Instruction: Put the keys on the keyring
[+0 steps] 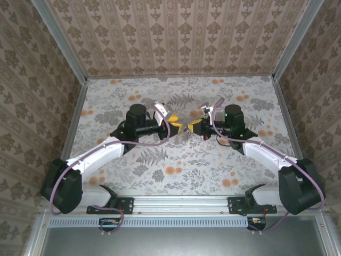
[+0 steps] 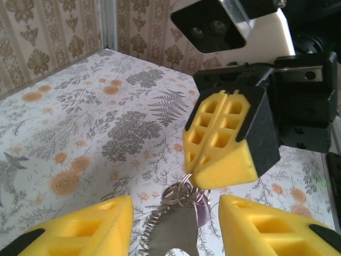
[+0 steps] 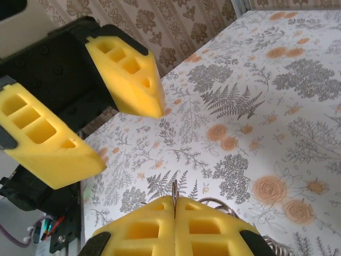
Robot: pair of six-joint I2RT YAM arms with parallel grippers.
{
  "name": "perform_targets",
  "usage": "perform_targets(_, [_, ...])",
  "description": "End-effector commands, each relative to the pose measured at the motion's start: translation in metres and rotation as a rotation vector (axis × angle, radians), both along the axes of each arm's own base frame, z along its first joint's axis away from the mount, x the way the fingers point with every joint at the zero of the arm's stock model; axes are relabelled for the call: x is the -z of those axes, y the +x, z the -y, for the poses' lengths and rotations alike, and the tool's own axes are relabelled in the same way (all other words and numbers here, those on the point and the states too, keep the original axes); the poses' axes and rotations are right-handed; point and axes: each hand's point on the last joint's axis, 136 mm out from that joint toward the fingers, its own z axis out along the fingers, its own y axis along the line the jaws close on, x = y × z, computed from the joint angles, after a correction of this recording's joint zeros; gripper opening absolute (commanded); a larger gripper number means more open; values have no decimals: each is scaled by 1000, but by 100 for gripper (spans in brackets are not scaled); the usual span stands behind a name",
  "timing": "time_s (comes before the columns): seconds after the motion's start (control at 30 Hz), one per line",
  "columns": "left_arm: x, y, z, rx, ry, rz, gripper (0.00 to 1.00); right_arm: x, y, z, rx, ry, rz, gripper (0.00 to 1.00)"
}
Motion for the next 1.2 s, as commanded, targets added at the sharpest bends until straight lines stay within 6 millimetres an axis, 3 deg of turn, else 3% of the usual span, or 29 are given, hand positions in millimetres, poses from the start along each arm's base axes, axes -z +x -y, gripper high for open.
perform_targets(0.0, [9, -13, -2, 98, 87, -30, 49, -12, -8, -4, -78, -62, 64, 0])
perform_targets(0.3, [6, -7, -7, 148, 107, -69, 49, -19, -16, -8, -156, -86, 67, 0])
perform_targets(0.97, [7, -8, 18, 264, 98, -129, 46, -24, -22, -13, -194, -63, 70, 0])
perform_targets(1.17, [10, -8, 23, 272, 103, -132, 41, -25, -22, -13, -192, -58, 73, 0])
